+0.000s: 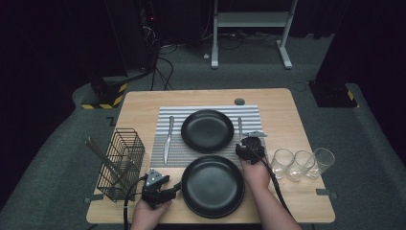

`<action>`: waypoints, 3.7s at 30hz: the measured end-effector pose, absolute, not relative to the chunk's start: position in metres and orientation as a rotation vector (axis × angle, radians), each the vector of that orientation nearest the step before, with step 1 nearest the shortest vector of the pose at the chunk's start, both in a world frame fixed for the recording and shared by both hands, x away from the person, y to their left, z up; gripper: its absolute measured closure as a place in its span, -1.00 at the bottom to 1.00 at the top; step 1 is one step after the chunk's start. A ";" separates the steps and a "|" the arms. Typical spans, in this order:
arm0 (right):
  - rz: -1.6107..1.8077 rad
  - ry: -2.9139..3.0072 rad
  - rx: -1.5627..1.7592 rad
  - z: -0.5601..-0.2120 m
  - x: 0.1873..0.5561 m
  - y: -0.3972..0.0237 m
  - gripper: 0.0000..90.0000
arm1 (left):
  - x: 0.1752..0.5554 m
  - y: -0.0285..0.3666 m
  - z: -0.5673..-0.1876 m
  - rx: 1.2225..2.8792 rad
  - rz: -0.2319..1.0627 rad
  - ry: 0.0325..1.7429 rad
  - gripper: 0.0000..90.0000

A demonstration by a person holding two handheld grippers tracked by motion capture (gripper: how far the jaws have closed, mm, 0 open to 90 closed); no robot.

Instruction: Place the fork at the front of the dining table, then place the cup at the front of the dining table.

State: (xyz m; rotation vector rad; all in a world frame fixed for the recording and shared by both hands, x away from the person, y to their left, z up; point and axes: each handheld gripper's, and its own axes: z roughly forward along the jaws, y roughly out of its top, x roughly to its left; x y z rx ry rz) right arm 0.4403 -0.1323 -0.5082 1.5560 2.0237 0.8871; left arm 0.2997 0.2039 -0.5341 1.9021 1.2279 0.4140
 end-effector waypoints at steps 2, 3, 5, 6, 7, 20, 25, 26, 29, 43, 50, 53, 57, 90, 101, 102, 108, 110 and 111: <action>0.875 2.027 1.558 -0.510 0.440 -0.132 0.27 | 0.300 0.204 -0.534 1.902 0.415 1.228 -0.12; 0.871 2.028 1.558 -0.511 0.441 -0.132 0.27 | 0.300 0.204 -0.534 1.902 0.415 1.228 -0.11; 0.858 2.031 1.556 -0.514 0.441 -0.131 0.26 | 0.300 0.204 -0.534 1.901 0.415 1.229 -0.11; 0.848 2.032 1.556 -0.516 0.442 -0.131 0.26 | 0.300 0.204 -0.534 1.901 0.415 1.229 -0.11; 0.835 2.032 1.558 -0.517 0.442 -0.131 0.26 | 0.300 0.204 -0.534 1.901 0.415 1.229 -0.11; 0.867 2.045 1.555 -0.519 0.442 -0.131 0.28 | 0.300 0.204 -0.534 1.901 0.415 1.229 -0.11; 0.860 2.046 1.562 -0.519 0.441 -0.130 0.28 | 0.300 0.204 -0.534 1.901 0.416 1.229 -0.11; 0.860 2.046 1.563 -0.518 0.440 -0.130 0.28 | 0.300 0.204 -0.534 1.901 0.416 1.229 -0.11; 0.861 2.047 1.561 -0.518 0.440 -0.130 0.27 | 0.300 0.204 -0.534 1.901 0.416 1.229 -0.11; 0.938 2.021 1.501 -0.507 0.435 -0.131 0.22 | 0.300 0.203 -0.534 1.906 0.423 1.228 -0.11; 0.980 2.043 1.396 -0.501 0.425 -0.126 0.24 | 0.298 0.200 -0.534 1.924 0.470 1.233 -0.10; 1.013 2.048 1.365 -0.499 0.420 -0.124 0.29 | 0.298 0.199 -0.534 1.928 0.484 1.237 -0.11; 1.045 2.045 1.350 -0.499 0.415 -0.123 0.31 | 0.297 0.197 -0.534 1.930 0.505 1.246 -0.13; 1.219 2.053 1.175 -0.485 0.363 -0.157 0.23 | 0.304 0.198 -0.531 1.958 0.663 1.376 -0.17; 1.219 2.060 1.144 -0.481 0.359 -0.157 0.21 | 0.305 0.207 -0.535 1.913 0.667 1.386 -0.18; 1.220 2.060 1.140 -0.480 0.358 -0.156 0.21 | 0.305 0.207 -0.535 1.912 0.667 1.386 -0.18; 1.205 2.069 1.115 -0.479 0.356 -0.156 0.21 | 0.304 0.207 -0.535 1.911 0.667 1.388 -0.19; 1.203 2.068 1.115 -0.477 0.356 -0.155 0.20 | 0.304 0.207 -0.535 1.911 0.666 1.388 -0.19; 1.206 2.069 1.120 -0.477 0.355 -0.156 0.18 | 0.304 0.207 -0.535 1.911 0.665 1.387 -0.19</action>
